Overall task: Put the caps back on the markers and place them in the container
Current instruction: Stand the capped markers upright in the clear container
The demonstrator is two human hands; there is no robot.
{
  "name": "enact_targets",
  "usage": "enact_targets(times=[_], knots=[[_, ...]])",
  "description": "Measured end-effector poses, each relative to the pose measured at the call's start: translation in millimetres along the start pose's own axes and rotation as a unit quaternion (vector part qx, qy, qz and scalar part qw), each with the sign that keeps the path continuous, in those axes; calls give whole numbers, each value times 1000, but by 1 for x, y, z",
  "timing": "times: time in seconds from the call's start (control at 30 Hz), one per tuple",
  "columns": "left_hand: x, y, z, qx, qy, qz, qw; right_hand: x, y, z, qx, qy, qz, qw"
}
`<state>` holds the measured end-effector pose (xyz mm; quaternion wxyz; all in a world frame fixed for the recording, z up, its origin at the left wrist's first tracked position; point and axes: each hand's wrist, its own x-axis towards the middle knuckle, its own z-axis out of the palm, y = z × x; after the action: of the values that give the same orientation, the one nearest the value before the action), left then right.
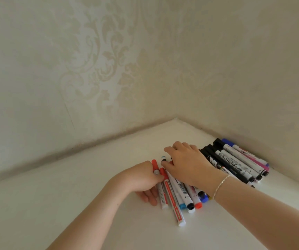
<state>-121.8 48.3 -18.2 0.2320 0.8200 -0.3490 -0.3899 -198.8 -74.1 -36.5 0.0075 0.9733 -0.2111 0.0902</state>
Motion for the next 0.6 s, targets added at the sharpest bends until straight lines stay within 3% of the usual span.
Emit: enact_targets(times=[0.1,0.23,0.37,0.47,0.6], knots=[[3,1,-3,1,25,2,1000,-1,-2,-7,44,23,-1,999],[7,-2,-33,-19,211,77,974,17,-18,-35,219,96,25,971],[-15,-5,-64,-112,392,187,894,38,-52,-56,421,146,62,893],[-39,-26,-83,-147,493,211,831,43,-83,-62,530,118,78,836],[-79,-92,-114,-152,614,189,751,52,-135,-57,562,46,54,824]])
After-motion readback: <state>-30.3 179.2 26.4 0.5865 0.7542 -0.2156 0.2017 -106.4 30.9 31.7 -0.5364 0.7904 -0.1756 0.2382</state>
